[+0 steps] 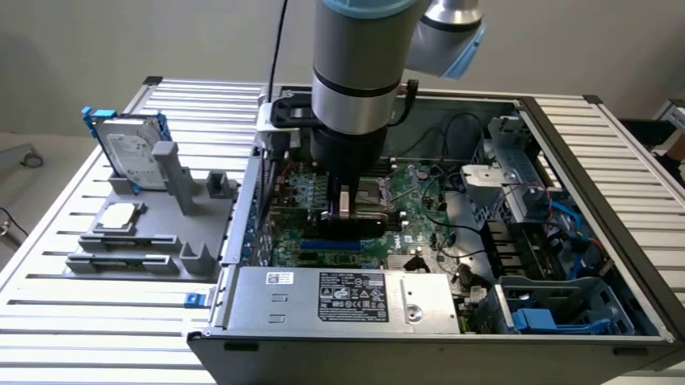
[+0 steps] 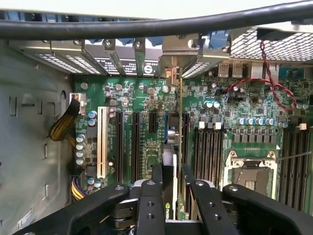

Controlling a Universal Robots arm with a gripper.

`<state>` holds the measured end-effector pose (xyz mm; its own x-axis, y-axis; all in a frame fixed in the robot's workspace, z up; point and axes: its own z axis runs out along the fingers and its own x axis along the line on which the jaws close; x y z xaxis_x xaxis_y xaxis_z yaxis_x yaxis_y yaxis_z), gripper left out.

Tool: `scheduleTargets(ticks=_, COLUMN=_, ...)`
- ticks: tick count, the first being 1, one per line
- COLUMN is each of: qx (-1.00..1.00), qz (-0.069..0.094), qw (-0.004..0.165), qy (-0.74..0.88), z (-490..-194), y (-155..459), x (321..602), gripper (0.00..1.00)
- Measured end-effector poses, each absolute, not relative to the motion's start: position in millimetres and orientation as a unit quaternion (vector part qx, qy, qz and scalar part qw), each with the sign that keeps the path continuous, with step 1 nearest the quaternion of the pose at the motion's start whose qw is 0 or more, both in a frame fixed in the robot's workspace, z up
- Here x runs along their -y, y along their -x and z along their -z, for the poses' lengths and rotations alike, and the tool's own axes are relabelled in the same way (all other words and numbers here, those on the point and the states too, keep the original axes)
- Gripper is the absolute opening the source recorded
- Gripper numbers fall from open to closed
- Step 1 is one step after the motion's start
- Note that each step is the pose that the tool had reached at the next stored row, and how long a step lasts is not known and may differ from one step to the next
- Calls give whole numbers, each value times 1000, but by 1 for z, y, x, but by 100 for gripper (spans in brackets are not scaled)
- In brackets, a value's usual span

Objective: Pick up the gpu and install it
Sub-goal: 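Insert the gpu into the slot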

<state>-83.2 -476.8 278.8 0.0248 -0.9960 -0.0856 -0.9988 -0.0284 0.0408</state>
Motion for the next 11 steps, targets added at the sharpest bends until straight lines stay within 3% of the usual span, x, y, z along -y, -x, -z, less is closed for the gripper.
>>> scheduleTargets(ticks=11, qx=-697, qz=-45, qw=15, qy=716, z=-268, y=84, x=478, gripper=26)
